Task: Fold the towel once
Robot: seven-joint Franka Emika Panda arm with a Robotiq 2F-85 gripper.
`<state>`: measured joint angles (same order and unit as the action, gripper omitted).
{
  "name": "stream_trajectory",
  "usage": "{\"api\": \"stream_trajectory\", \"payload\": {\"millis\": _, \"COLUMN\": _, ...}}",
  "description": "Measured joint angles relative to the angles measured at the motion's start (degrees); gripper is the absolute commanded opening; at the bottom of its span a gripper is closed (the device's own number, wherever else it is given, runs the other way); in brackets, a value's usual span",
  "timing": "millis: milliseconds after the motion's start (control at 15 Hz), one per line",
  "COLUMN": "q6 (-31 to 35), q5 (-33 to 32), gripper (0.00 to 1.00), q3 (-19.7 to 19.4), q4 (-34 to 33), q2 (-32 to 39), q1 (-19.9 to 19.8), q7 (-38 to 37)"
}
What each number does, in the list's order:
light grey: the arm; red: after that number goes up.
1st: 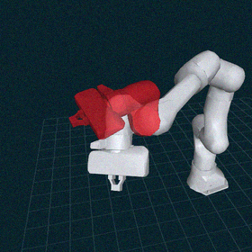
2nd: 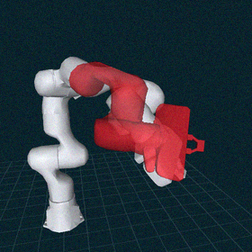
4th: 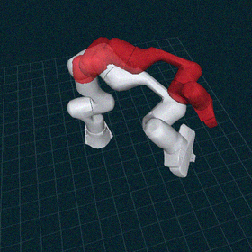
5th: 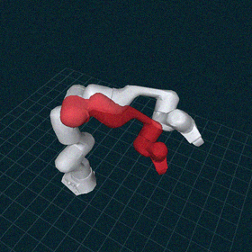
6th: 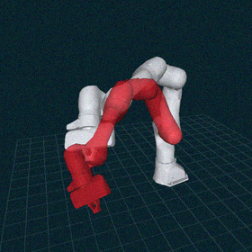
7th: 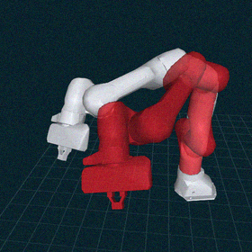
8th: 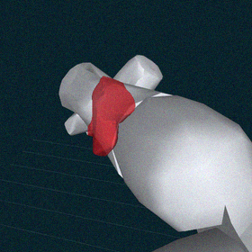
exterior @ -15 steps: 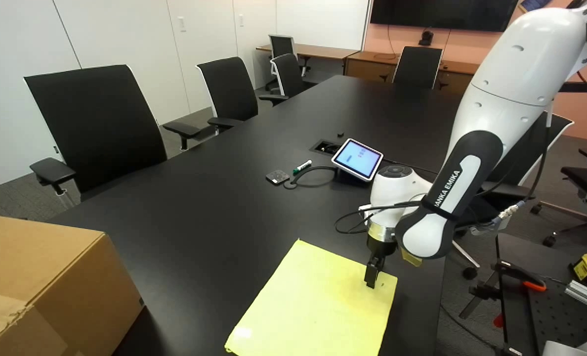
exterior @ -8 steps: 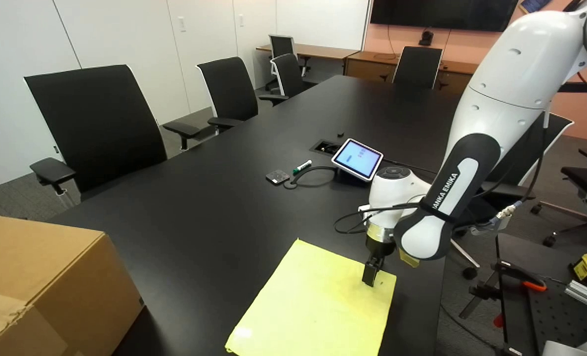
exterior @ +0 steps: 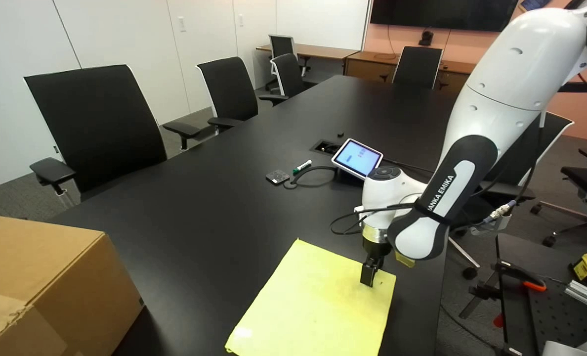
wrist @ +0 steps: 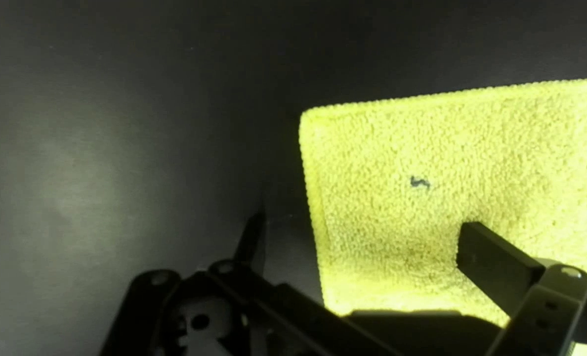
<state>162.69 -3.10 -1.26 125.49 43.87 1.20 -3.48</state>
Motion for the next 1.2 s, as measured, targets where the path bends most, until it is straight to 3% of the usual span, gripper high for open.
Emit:
{"api": "stream_trajectory", "payload": {"millis": 667, "q6": -1.50, "q5": 0.00, "gripper": 0.99, "q3": -1.03, "q4": -0.93, "q2": 0.19, "q1": 1.91, "q7": -3.33}}
{"api": "stream_trajectory", "payload": {"millis": 733, "q6": -1.54, "q5": 0.00, "gripper": 0.85, "q3": -1.03, "q4": -1.03, "q2": 0.22, "q1": 2.01, "q7": -3.75}}
{"api": "stream_trajectory", "payload": {"millis": 1200, "q6": -3.04, "q5": 0.00, "gripper": 0.31, "q3": -1.29, "q4": -1.96, "q2": -0.27, "q1": 2.46, "q7": -5.01}}
